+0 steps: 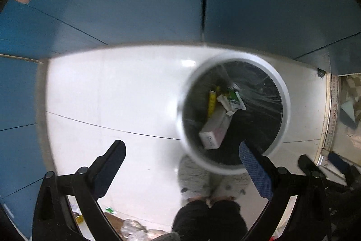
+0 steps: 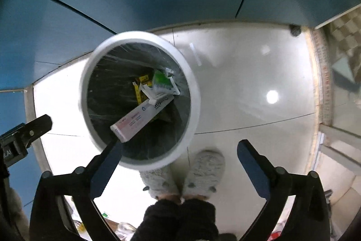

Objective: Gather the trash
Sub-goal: 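Raise both tools back toward the counter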

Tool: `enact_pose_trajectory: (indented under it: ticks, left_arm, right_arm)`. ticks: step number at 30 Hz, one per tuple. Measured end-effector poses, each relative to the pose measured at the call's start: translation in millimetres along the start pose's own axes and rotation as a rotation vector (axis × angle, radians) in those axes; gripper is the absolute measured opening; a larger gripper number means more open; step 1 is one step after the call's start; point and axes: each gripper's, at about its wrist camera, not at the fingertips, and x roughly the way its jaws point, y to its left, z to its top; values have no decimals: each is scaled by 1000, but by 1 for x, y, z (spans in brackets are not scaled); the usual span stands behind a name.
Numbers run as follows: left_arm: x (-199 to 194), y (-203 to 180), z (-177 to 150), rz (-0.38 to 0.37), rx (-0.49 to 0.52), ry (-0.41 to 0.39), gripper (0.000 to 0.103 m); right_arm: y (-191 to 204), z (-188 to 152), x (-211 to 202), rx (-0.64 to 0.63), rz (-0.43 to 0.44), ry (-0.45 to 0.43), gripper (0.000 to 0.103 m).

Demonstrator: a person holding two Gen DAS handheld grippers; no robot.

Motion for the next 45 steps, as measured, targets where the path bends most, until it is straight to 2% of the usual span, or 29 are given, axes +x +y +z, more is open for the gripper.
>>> enact_pose_trajectory:
  ticks: [6,16,21,29,33,36,41,45]
  left_arm:
    - [-95,20,-24,12,5,-49,103]
    - [-253,44,-57,-37,25,-93,103]
    - [-310,51,-73,-83,44,-107,103]
    - [-393,69,-88,-131,56,-189,103]
    - [-436,74,-75,-132,46,-275,103]
    - [-463,72,-50,-128,49,-360,103]
    - [-500,60,15,-62,19,-466,103]
    - [-509,43,78,-45,-23,-481,103]
  right_arm:
    - [16,-10,-95,-28,-39,-54,103]
    - [43,-46,-294,-75,-54,-150,103]
    - [49,-72,-377,-53,-44,-167,103]
    - [64,-111,-480,-41,-24,-210,103]
    - [67,-110,-518,-14,31,-268,103]
    - [64,-93,-546,19,90,-314,103]
    - [56,-33,-586,49,135,-403,103]
    - [35,32,-597,66,138,-444,103]
